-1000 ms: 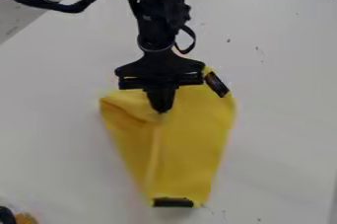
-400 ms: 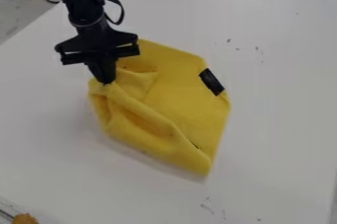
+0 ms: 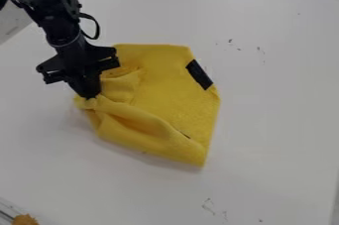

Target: Move cloth right to left of table

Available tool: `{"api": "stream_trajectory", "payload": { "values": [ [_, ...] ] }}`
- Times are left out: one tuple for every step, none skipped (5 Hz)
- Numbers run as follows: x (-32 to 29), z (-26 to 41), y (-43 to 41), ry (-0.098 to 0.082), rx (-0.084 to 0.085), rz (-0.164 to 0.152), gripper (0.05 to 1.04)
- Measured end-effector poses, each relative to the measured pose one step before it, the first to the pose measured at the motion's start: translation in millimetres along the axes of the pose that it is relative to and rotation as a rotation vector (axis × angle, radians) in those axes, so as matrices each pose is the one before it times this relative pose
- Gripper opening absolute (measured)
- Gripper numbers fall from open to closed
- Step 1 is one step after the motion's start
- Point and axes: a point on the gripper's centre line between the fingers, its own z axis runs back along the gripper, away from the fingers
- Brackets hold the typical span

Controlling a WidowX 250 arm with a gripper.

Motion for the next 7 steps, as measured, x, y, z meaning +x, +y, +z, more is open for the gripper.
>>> {"api": "stream_trajectory", "payload": {
  "values": [
    [-3.22,-7.4,3.25,0.0272,-0.0058,-0.0065,0.559],
    [6.14,2.09,0.62,-0.0103,0.0088,-0.0102,0.863],
    [11.66,5.09,7.73,-0.0227,0.0225,-0.0084,1.016],
    [13.77,1.89,14.13,-0.0112,0.0283,-0.006,1.009],
    [18.88,-3.13,18.96,-0.0198,0.0178,-0.0209,1.006],
    [20.11,-6.13,14.49,-0.0298,0.0348,-0.0429,1.006],
    [14.73,5.23,9.14,-0.041,0.0603,-0.0339,1.006]
  ]
}}
